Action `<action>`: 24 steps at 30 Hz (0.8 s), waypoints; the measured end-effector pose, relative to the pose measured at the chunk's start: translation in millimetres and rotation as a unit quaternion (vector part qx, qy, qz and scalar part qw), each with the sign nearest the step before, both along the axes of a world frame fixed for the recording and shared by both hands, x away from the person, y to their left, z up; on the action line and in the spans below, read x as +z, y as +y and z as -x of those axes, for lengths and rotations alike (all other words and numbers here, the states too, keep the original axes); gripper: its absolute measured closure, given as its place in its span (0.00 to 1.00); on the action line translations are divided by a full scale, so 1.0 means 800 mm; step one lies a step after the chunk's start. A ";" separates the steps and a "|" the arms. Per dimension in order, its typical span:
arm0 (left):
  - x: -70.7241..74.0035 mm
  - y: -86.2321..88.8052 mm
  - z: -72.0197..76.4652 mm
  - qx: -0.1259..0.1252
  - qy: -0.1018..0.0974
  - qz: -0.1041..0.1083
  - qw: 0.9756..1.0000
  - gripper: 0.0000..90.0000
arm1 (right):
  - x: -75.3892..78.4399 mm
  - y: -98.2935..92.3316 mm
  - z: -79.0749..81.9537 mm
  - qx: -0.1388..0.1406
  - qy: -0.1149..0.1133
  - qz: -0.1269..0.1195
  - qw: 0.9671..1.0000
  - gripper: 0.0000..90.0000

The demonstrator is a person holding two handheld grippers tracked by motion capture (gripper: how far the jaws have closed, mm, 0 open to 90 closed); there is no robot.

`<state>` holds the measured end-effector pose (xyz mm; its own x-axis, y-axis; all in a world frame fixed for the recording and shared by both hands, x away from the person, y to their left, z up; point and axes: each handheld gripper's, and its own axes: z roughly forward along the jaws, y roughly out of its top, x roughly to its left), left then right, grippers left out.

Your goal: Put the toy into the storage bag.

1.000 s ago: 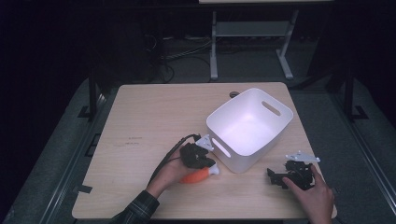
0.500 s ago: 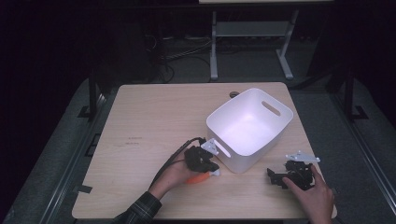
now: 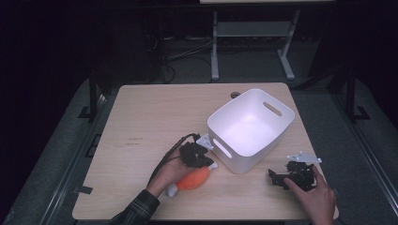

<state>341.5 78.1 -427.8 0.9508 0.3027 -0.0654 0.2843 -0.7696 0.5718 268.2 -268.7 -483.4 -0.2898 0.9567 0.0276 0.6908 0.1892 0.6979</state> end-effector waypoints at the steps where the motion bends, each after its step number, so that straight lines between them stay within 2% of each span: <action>1: 0.000 0.002 -0.001 0.002 -0.001 0.001 1.000 1.00 | 0.000 0.000 0.000 0.000 0.000 0.000 1.000 0.00; 10: 0.003 0.021 -0.006 0.018 -0.002 -0.004 1.000 1.00 | 0.000 0.000 0.000 0.000 0.000 0.000 1.000 0.00; 11: 0.003 0.024 -0.006 0.026 -0.002 0.002 1.000 1.00 | 0.000 0.000 0.000 0.000 0.000 0.000 1.000 0.00; 12: 0.004 0.028 -0.007 0.021 -0.005 -0.006 1.000 1.00 | 0.000 0.000 0.000 0.000 0.000 0.000 1.000 0.00; 16: 0.003 0.038 -0.006 0.042 0.000 0.006 0.999 1.00 | 0.000 0.000 0.000 0.000 0.000 0.000 1.000 0.00; 19: 0.004 0.045 -0.006 0.044 0.001 0.002 0.999 1.00 | 0.000 0.000 0.000 0.000 0.000 0.000 1.000 0.00; 23: 0.005 0.053 -0.005 0.054 0.002 0.009 0.998 1.00 | 0.000 0.000 0.000 0.000 0.000 0.000 1.000 0.00; 24: 0.006 0.055 -0.005 0.050 0.002 0.008 0.999 1.00 | 0.000 0.000 0.000 0.000 0.000 0.000 1.000 0.00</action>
<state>345.9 121.8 -423.3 0.9154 0.3954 -0.0749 0.3619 -0.7274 0.5831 268.2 -268.7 -483.4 -0.2900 0.9567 0.0274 0.6905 0.1893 0.6981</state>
